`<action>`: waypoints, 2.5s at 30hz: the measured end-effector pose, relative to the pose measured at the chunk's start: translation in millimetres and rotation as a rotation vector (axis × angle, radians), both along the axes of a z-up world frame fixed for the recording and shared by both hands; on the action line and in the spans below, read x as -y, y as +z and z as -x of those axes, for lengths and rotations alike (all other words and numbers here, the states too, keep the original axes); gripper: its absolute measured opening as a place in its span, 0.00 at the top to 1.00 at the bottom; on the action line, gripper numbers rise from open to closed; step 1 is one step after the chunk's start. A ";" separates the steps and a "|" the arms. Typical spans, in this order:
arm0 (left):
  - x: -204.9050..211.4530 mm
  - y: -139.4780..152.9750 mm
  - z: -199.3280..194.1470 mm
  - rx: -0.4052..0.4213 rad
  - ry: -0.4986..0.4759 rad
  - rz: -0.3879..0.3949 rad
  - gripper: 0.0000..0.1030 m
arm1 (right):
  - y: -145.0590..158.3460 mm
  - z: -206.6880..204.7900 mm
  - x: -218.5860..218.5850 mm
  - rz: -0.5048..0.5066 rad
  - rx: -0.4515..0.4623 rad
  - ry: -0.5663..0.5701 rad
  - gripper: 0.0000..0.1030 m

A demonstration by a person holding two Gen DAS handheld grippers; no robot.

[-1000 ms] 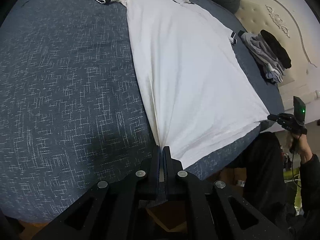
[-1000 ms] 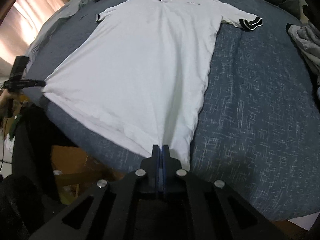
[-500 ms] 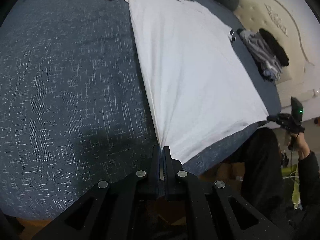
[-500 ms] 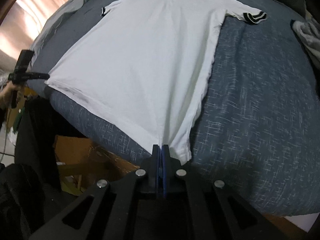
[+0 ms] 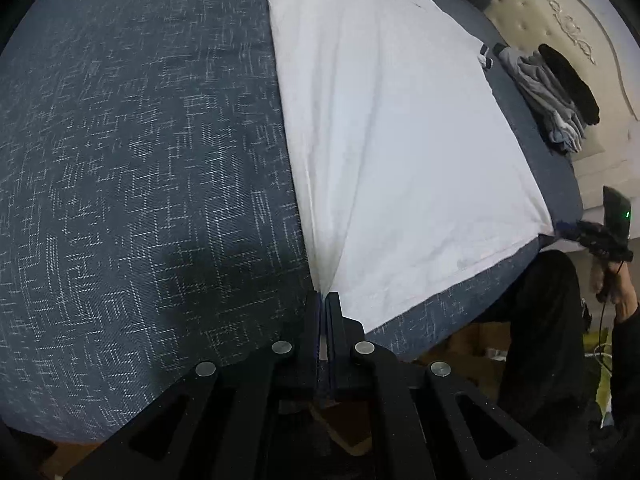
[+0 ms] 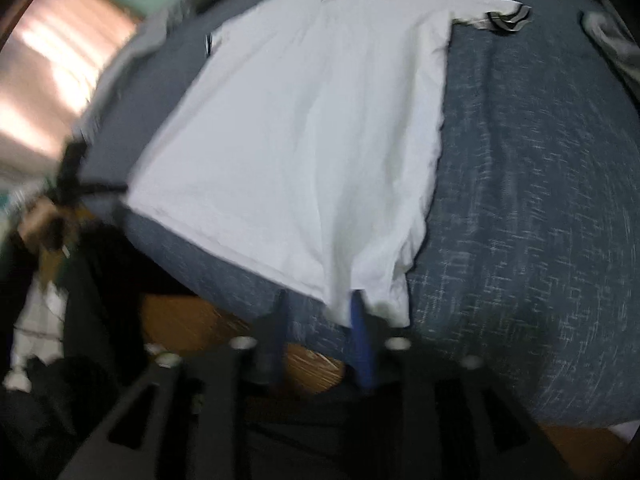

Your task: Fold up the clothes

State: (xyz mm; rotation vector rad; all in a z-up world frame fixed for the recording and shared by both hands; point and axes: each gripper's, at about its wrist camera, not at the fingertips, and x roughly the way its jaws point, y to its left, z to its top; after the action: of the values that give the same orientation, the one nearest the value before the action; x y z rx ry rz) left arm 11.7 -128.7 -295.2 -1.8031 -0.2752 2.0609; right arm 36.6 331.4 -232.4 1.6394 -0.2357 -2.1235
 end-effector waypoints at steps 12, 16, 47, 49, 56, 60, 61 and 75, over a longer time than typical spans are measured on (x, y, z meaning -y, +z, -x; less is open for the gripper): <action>24.2 9.6 9.0 -0.018 0.104 -0.068 0.60 | -25.5 18.4 -25.2 -0.033 0.067 -0.211 0.64; 12.6 -5.2 12.8 0.015 0.090 -0.070 0.60 | -38.4 21.1 -16.6 -0.036 0.099 -0.213 0.64; 0.3 -20.2 3.5 0.060 -0.015 -0.030 0.98 | -37.0 -7.7 -86.7 0.017 0.090 -0.311 0.98; -0.1 -23.7 3.6 0.069 -0.018 -0.026 0.98 | -38.0 -9.5 -89.0 0.022 0.088 -0.317 0.98; 1.7 -34.0 9.4 0.088 -0.001 -0.043 0.98 | -37.1 -9.1 -87.3 0.028 0.065 -0.306 0.98; 4.9 -23.4 12.8 0.067 0.018 -0.082 0.97 | -33.4 -6.7 -80.0 0.015 0.054 -0.284 0.98; 8.6 -19.6 13.8 0.057 0.029 -0.094 0.96 | -33.2 -3.9 -76.6 0.014 0.053 -0.283 0.98; 12.8 -24.9 10.3 0.091 0.087 -0.162 0.72 | -30.2 -5.7 -80.0 0.023 0.056 -0.285 0.98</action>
State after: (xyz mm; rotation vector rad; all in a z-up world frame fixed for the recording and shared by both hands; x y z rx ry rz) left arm 1.5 -141.6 -320.1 -1.8176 -0.5392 1.9537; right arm 42.2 411.3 -262.6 1.7404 -0.5381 -2.2702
